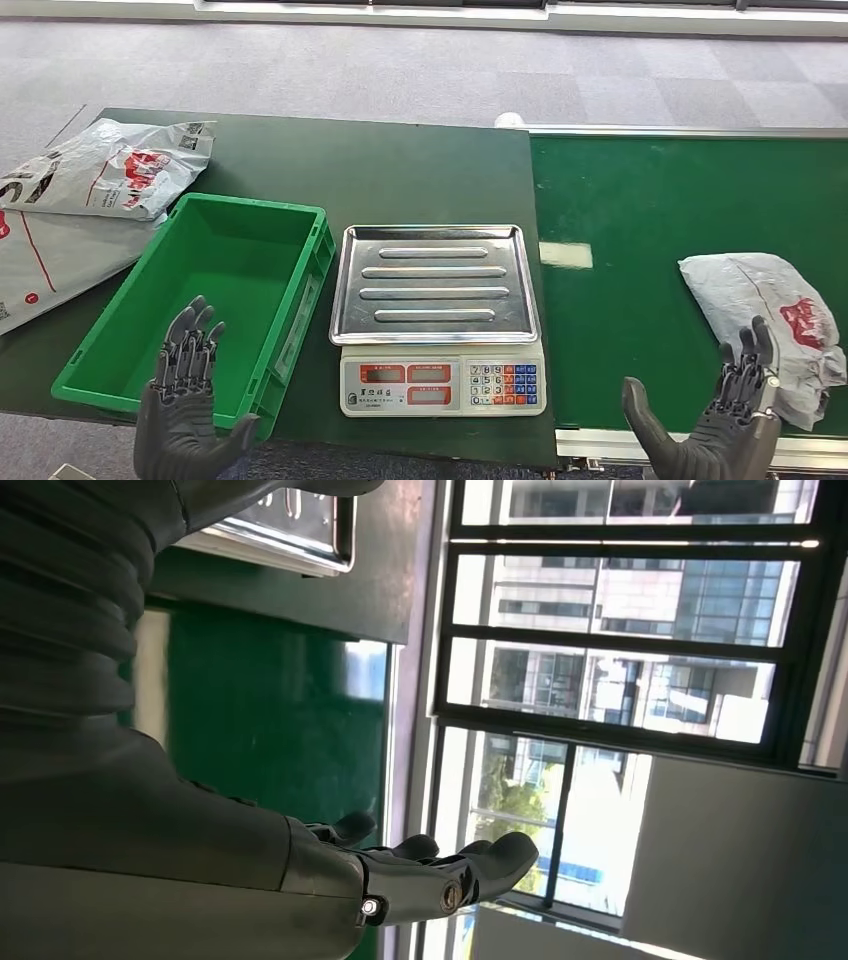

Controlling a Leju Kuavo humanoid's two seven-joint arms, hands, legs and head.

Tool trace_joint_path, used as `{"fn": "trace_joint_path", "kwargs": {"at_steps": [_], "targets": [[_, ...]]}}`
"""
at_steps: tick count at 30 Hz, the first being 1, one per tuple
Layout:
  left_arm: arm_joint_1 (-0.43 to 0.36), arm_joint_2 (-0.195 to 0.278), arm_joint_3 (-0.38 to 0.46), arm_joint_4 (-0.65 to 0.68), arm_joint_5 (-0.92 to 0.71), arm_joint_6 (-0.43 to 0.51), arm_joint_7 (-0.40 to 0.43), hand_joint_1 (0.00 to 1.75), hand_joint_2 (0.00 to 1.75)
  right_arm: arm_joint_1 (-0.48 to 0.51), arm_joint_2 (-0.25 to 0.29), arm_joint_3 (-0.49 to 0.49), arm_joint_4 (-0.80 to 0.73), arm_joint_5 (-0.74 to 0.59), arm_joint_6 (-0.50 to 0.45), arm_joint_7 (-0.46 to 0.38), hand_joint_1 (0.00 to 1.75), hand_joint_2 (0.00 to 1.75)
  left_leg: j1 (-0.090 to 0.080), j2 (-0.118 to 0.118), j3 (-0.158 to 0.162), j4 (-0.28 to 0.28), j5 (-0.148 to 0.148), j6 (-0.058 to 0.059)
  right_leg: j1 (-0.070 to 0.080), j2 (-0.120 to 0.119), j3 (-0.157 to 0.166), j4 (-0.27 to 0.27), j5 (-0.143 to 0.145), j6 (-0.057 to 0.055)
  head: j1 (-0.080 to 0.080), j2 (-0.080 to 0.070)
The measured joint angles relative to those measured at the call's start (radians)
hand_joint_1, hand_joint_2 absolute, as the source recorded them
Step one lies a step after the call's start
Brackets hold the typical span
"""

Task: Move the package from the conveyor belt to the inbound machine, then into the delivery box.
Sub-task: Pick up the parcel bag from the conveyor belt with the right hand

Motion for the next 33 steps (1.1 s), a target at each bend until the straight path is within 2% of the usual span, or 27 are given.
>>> {"fn": "trace_joint_path", "kwargs": {"at_steps": [7,12,17,20,23,26,29,33], "targets": [[-0.001,0.001,0.000,-0.002,-0.013,0.004,0.004,0.00,1.75,0.016,-0.002,0.000,-0.010,0.007,-0.033,0.012,0.00,1.75,0.000,0.000,0.000,0.000,0.000,0.000,0.000,0.000,0.000,0.000,0.000,0.000,0.000,0.000],[-0.003,0.004,0.001,-0.027,-0.045,0.027,-0.006,0.00,1.75,0.005,-0.023,-0.001,-0.012,0.040,-0.044,0.018,0.00,1.75,0.000,0.000,0.000,0.000,0.000,0.000,0.000,0.000,0.000,0.000,0.000,0.000,0.000,0.000],[-0.011,0.009,0.001,-0.058,-0.064,0.034,-0.015,0.00,1.75,-0.046,-0.050,-0.036,-0.011,0.193,-0.070,0.063,0.00,1.75,0.000,0.000,0.000,0.000,0.000,0.000,0.000,0.000,0.001,0.000,0.000,0.000,0.000,0.000],[-0.016,0.011,0.001,-0.067,-0.075,0.031,-0.020,0.00,1.75,-0.099,-0.066,-0.096,0.018,0.417,-0.058,0.187,0.00,1.75,0.000,0.001,-0.003,0.000,0.000,0.000,0.000,0.001,0.002,0.000,0.001,0.000,0.000,0.000],[-0.020,0.012,0.001,-0.071,-0.091,0.038,-0.027,0.00,1.75,-0.226,-0.121,-0.199,0.157,0.635,0.037,0.367,0.00,1.75,0.000,0.003,-0.006,0.000,-0.001,0.001,0.000,0.003,0.004,0.000,0.001,0.001,0.000,0.000],[-0.013,0.016,0.001,-0.076,-0.085,0.061,-0.033,0.00,1.75,-0.399,-0.209,-0.296,0.395,0.662,0.169,0.505,0.00,1.75,-0.001,0.003,-0.005,0.002,0.001,0.004,-0.002,0.003,0.003,0.000,0.004,0.004,0.000,0.000],[0.004,0.020,0.001,-0.086,-0.076,0.074,-0.035,0.00,1.75,-0.552,-0.287,-0.377,0.640,0.638,0.263,0.555,0.00,1.75,-0.003,-0.002,-0.001,0.003,0.005,0.006,-0.003,0.000,0.002,0.000,0.007,0.007,0.000,0.000],[0.018,0.020,0.004,-0.093,-0.072,0.056,-0.036,0.00,1.75,-0.628,-0.327,-0.428,0.791,0.664,0.326,0.600,0.00,1.75,-0.003,-0.006,-0.003,0.003,0.006,0.006,-0.003,-0.004,0.001,0.000,0.007,0.007,0.000,0.000]]}}
